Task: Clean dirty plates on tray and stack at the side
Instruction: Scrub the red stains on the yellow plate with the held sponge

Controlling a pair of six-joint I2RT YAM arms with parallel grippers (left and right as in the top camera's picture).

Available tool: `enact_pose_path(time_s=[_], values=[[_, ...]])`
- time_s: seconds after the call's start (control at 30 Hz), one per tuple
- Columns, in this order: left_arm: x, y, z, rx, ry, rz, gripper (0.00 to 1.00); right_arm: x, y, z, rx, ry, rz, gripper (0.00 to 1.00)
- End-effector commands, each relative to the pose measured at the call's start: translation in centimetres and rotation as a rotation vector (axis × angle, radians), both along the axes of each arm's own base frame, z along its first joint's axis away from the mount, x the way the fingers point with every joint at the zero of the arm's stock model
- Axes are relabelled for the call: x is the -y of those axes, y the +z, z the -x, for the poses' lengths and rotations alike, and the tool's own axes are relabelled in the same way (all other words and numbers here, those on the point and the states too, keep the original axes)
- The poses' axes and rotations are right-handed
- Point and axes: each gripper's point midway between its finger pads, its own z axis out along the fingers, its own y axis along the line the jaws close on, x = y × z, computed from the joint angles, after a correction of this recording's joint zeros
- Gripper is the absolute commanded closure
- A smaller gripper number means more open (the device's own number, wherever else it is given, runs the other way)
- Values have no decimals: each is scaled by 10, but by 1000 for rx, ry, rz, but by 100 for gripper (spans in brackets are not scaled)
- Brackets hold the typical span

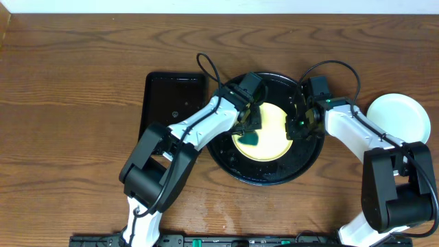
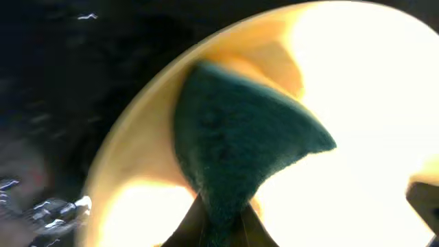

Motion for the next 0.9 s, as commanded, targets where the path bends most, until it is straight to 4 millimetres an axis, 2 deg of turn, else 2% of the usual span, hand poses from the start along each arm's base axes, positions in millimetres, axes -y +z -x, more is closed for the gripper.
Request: enact_pose_path(time_s=[0.0, 0.1, 0.2, 0.33, 0.43, 0.57, 0.67, 0.73, 0.87], values=[[31, -27, 32, -76, -132, 76, 92, 13, -12, 10, -34, 1, 81, 99], [51, -23, 32, -27, -167, 114, 92, 13, -12, 11, -36, 1, 81, 99], [60, -21, 37, -14, -191, 124, 92, 13, -12, 11, -36, 1, 81, 99], [51, -26, 48, -58, -193, 84, 89, 13, -12, 10, -35, 1, 81, 99], [29, -33, 54, -105, -165, 0, 92, 13, -12, 11, -35, 1, 81, 99], [-27, -43, 47, -113, -49, -230, 93, 13, -12, 10, -35, 1, 81, 99], [-66, -39, 31, -72, 15, -382, 93, 13, -12, 10, -35, 1, 81, 99], [-83, -32, 16, -19, 44, -458, 93, 13, -12, 10, -35, 1, 81, 99], [-102, -14, -15, 127, 87, -581, 93, 13, -12, 10, -33, 11, 82, 99]])
